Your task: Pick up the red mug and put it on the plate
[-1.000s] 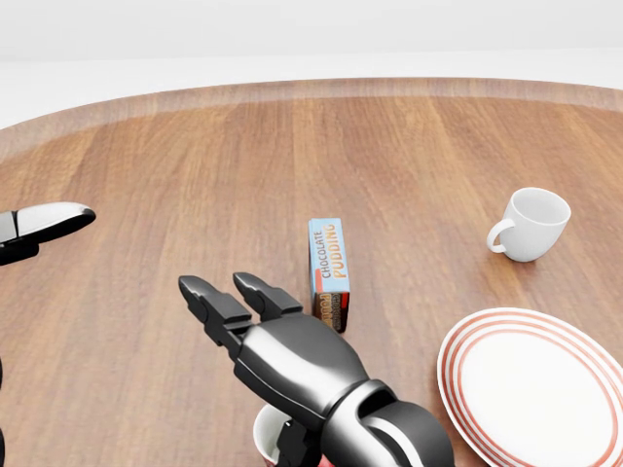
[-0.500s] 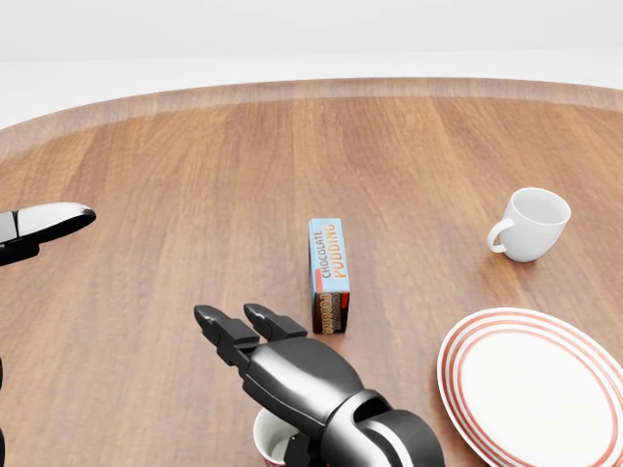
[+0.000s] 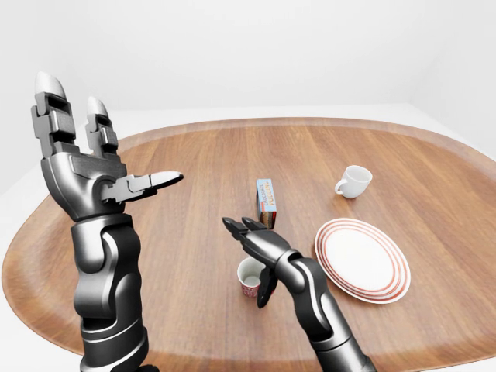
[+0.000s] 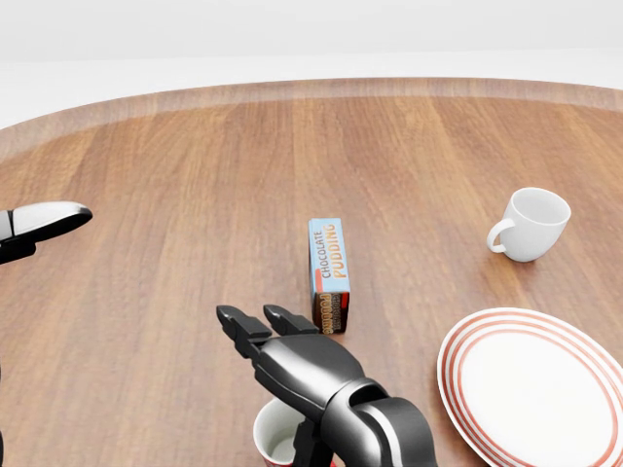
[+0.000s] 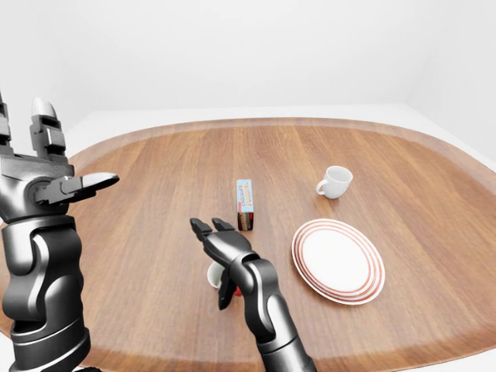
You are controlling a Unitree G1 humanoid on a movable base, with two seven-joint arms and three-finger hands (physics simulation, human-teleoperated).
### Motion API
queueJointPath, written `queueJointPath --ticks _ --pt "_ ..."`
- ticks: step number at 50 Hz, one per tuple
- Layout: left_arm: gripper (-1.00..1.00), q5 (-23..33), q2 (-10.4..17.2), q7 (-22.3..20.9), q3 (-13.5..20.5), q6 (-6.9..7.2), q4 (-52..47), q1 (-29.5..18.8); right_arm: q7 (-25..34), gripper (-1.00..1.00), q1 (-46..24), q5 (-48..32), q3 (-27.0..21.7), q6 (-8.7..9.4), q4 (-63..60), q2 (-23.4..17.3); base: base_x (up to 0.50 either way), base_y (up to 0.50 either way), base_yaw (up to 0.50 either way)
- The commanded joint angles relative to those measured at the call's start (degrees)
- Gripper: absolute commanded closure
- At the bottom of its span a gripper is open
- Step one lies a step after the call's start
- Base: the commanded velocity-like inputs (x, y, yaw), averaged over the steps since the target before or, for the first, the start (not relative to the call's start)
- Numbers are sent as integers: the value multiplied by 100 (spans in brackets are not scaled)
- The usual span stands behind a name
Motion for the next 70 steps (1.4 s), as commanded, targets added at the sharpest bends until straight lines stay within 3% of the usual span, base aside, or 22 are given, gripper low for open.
queueJointPath --ticks 1,22,50,70 --pt "-98 -24 1 10 -11 0 -8 -10 -162 -100 -234 -44 -167 0 497 43 0 0 0" --pt "-98 -7 5 -15 -11 0 94 -18 -1104 -100 -193 -6 17 0 1387 189 0 0 0" --pt "-98 -7 9 -19 -6 0 109 -22 -1855 -100 -196 -4 -112 0 2578 86 0 0 0" --pt "-98 5 -9 -43 -5 0 164 36 -2078 -98 -458 -116 -241 0 3467 72 0 0 0"
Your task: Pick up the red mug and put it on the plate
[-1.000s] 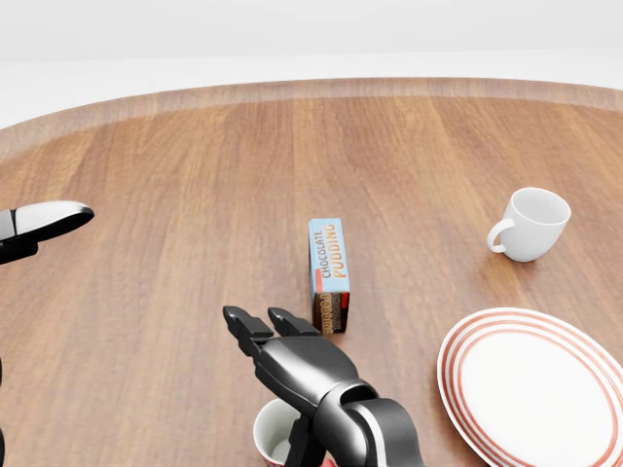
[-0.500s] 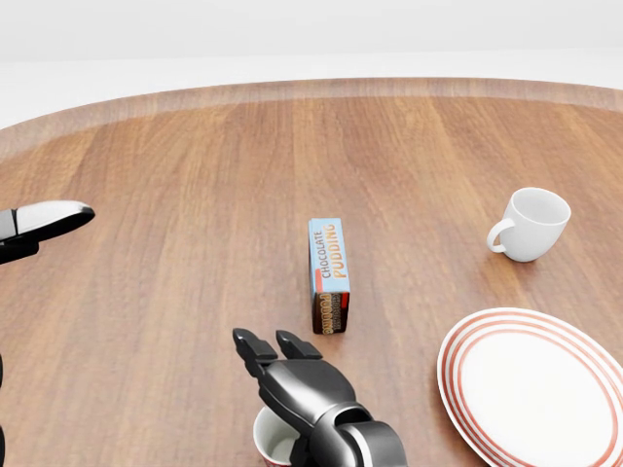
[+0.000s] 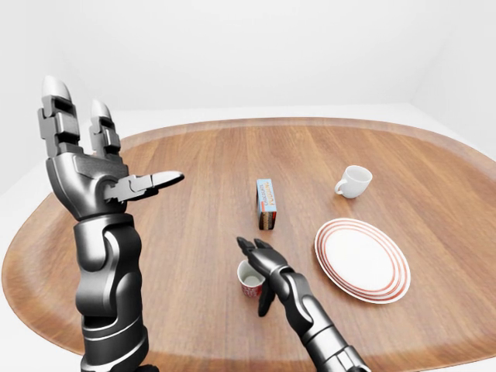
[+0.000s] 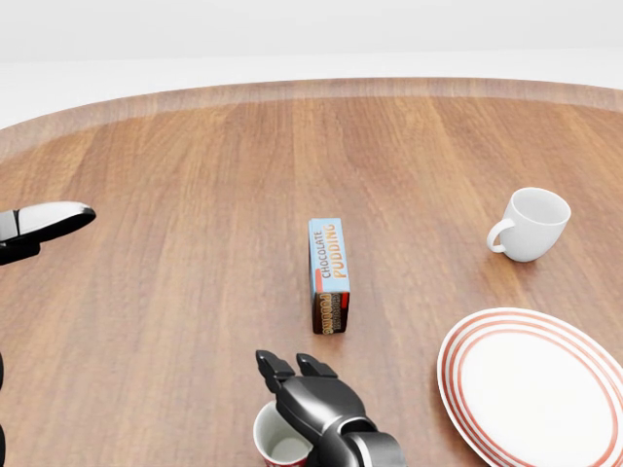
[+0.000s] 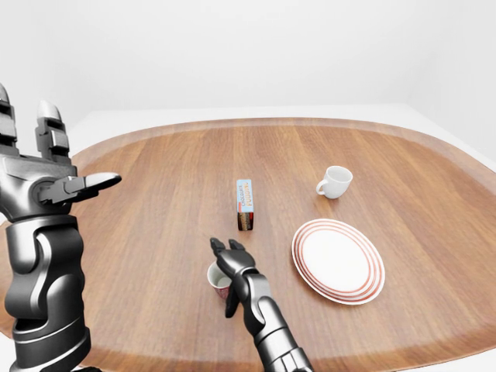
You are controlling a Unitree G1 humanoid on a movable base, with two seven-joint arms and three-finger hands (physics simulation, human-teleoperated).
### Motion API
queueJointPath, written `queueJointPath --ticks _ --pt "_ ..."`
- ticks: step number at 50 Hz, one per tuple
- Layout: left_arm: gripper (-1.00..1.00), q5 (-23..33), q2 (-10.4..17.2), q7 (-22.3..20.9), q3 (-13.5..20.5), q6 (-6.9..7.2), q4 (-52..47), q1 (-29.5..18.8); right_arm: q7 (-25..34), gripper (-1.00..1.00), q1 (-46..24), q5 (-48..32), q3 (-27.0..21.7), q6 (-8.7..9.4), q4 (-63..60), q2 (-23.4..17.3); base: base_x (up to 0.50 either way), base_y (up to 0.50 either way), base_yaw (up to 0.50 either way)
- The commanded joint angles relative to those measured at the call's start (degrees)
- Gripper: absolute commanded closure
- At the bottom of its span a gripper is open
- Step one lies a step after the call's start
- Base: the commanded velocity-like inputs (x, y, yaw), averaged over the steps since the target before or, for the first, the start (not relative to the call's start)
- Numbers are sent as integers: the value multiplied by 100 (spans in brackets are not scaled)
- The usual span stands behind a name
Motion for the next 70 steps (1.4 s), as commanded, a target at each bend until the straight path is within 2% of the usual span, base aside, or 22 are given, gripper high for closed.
queueJointPath --ticks 1,2,3,4,5,6,20,24,31,43,56,61,70 --pt "-98 6 -21 -12 -7 0 30 49 -81 -69 -36 -81 -42 0 363 -4 0 0 0" --pt "-98 7 -23 -10 -8 0 32 47 -79 -29 -10 -86 -37 0 326 3 0 0 0" --pt "-98 -2 -21 -4 -5 0 34 36 -61 -14 19 -89 -24 0 278 5 0 0 0" --pt "-98 -3 -18 -4 -5 0 36 28 -44 17 40 -95 -13 0 245 7 0 0 0" --pt "-98 17 -15 -17 -9 0 55 27 -29 84 56 -102 5 0 207 5 0 0 0" --pt "-98 32 -19 -33 -13 0 61 45 -14 100 61 -129 22 0 186 -2 0 0 0" --pt "-98 -46 -1 -24 24 0 55 54 236 100 165 -168 -57 0 -235 -115 0 0 0" --pt "-98 -44 1 -25 16 0 34 55 872 100 314 -228 -191 0 -1510 -241 0 0 0" --pt "-98 -41 5 -10 14 0 29 24 1573 100 629 -468 -228 0 -2826 -398 0 0 0" --pt "-98 -10 6 -14 5 0 53 0 2007 100 1218 -448 -409 0 -3883 -647 0 0 0" --pt "-98 -19 25 -13 25 0 52 2 2221 100 1337 -258 -1269 0 -4292 -974 0 0 0" --pt "-98 14 13 -34 15 0 92 19 2246 100 1056 -245 -1692 0 -4358 -1125 0 0 0" --pt "-98 26 23 -40 23 0 100 4 2246 100 718 -118 -2158 0 -4310 -1373 0 0 0"
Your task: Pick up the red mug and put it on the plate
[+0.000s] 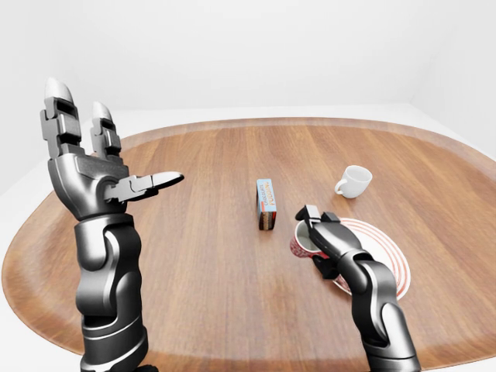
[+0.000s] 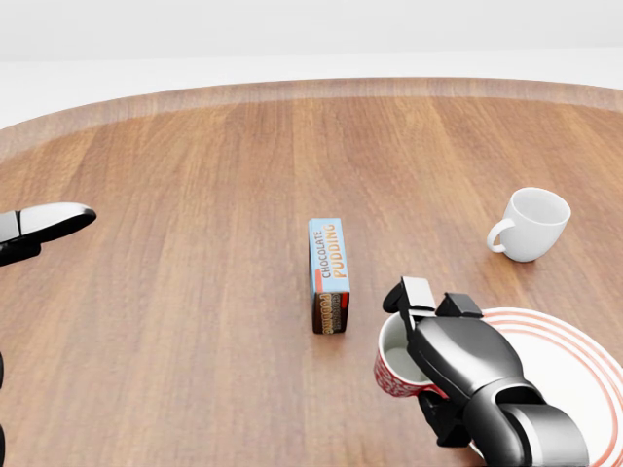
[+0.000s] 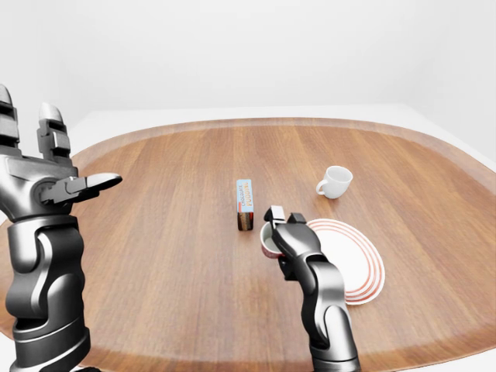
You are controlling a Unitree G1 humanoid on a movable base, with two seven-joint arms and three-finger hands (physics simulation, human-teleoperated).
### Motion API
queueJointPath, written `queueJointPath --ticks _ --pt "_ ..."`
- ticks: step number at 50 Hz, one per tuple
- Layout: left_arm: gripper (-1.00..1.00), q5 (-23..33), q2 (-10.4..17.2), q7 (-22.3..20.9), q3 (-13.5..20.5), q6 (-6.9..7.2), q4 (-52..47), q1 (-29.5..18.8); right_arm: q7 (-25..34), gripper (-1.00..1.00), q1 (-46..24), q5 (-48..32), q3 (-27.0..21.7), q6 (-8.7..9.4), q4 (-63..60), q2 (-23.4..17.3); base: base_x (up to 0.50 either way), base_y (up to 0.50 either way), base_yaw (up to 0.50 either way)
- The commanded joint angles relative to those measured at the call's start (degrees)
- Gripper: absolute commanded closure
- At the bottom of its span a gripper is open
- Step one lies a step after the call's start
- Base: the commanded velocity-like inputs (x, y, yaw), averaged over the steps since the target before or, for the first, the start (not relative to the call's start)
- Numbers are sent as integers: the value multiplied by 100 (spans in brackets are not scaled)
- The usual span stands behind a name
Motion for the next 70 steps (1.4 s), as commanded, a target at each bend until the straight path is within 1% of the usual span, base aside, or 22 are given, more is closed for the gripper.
queueJointPath --ticks 1,8,11,14,17,25,35,40,53,64,70 --pt "-98 29 4 -15 6 0 52 -4 0 100 -319 651 -706 0 -84 -352 0 0 0" --pt "-98 17 2 1 3 0 14 -20 0 100 -397 949 -1125 0 87 -601 0 0 0" --pt "-98 17 3 0 -1 0 8 -12 0 100 -439 1024 -1193 0 236 -683 0 0 0" --pt "-98 20 -7 -3 -9 0 -18 5 -29 100 -573 1156 -1308 0 564 -847 0 0 0" --pt "-98 10 9 -2 18 0 10 -4 -176 100 -675 1318 -1435 0 898 -1005 0 0 0" --pt "-98 16 8 -2 9 0 33 5 -501 100 -669 1535 -1682 0 1552 -1341 0 0 0" --pt "-98 -10 27 3 34 0 5 -9 -1049 100 -840 1730 -1821 0 2525 -1712 0 0 0" --pt "-98 1 16 4 14 0 42 -14 -1336 100 -969 1914 -1856 0 3006 -1810 0 0 0" --pt "-98 -32 51 14 34 0 69 -62 -1898 100 -1414 2032 -1487 0 4114 -1984 0 0 0" --pt "-98 -35 66 9 41 0 116 -81 -2669 100 -1994 2128 -1181 0 5587 -2133 0 0 0" --pt "-98 -20 52 4 28 0 121 -59 -2926 100 -2201 2189 -1034 0 6157 -2211 0 0 0"
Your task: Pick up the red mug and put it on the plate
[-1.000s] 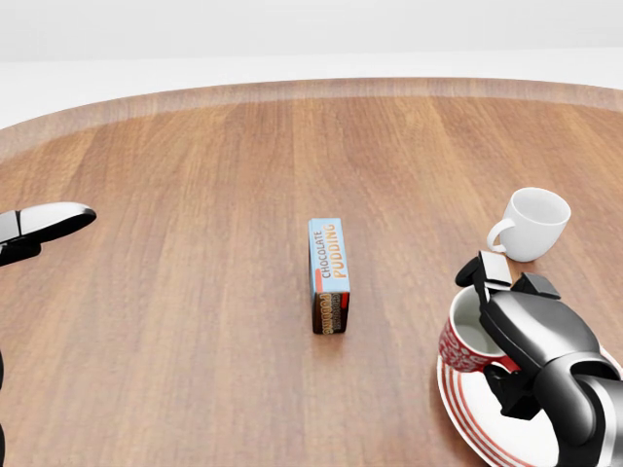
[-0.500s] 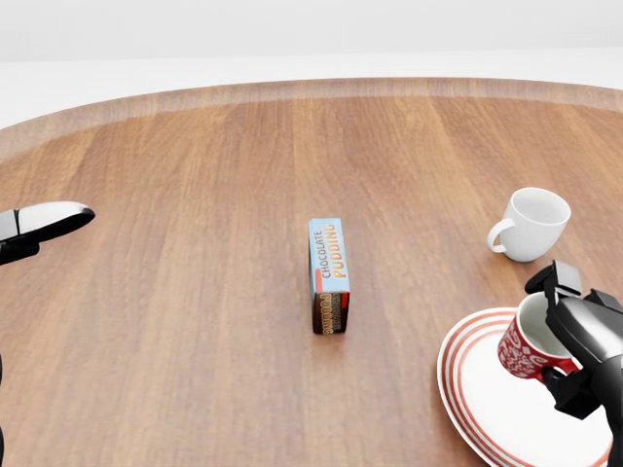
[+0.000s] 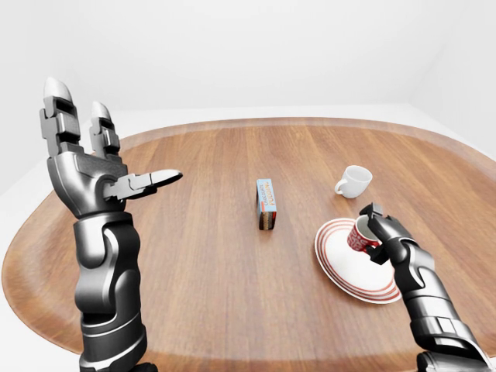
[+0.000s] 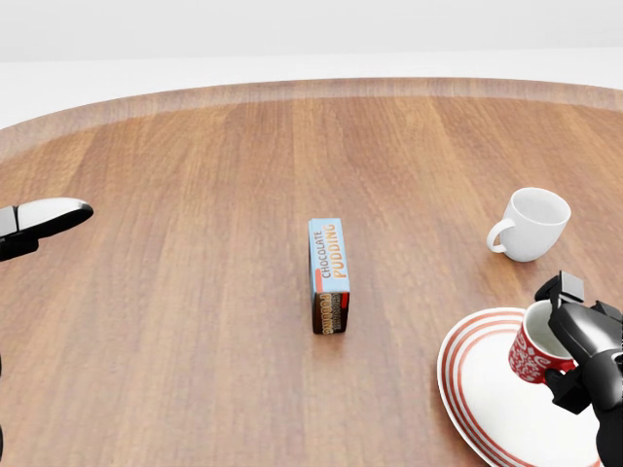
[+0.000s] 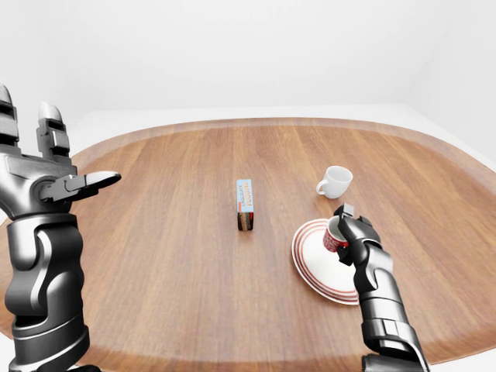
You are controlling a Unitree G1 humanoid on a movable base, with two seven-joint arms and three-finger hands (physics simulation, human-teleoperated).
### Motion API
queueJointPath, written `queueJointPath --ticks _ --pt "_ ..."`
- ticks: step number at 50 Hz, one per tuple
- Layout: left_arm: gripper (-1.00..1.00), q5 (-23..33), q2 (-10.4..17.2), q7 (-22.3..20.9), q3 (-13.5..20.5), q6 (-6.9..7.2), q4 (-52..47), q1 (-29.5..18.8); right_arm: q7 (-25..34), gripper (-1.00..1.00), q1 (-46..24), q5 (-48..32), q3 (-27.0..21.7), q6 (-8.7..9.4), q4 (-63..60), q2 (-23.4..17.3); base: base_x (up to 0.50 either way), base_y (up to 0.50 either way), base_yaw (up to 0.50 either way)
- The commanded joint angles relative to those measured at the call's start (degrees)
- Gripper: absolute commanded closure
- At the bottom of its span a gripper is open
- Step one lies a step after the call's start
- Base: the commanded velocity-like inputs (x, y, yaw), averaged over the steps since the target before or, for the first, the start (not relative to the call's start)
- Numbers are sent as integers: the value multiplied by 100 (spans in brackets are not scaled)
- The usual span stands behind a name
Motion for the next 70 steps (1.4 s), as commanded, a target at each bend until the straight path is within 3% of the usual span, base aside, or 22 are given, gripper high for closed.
queueJointPath --ticks 1,21,37,38,39,44,53,59,70 --pt "-98 5 0 -3 -1 0 22 3 -661 100 -458 625 267 0 1190 -158 0 0 0" --pt "-98 20 -15 -19 -12 0 -2 29 -1669 100 -838 776 629 0 2638 -50 0 0 0" --pt "-98 32 -9 -50 3 0 56 45 -2064 100 -877 797 730 0 2729 -15 0 0 0" --pt "-98 34 -10 -53 4 0 68 42 -2002 -36 -827 771 751 0 2620 -12 0 0 0" --pt "-98 41 -11 -59 3 0 81 47 -1961 -100 -771 757 736 0 2457 -7 0 0 0" --pt "-98 63 -14 -70 -2 0 155 36 -1107 -100 -65 521 566 0 738 100 0 0 0" --pt "-98 117 -64 -114 -63 0 197 63 407 -100 916 -617 171 0 -1962 409 0 0 0" --pt "-99 148 -74 -129 -68 0 250 68 812 -100 1097 -889 -61 0 -2474 617 0 0 0" --pt "-100 139 -82 -145 -54 0 179 110 1338 -100 951 -1589 -133 0 -3185 627 0 0 0"
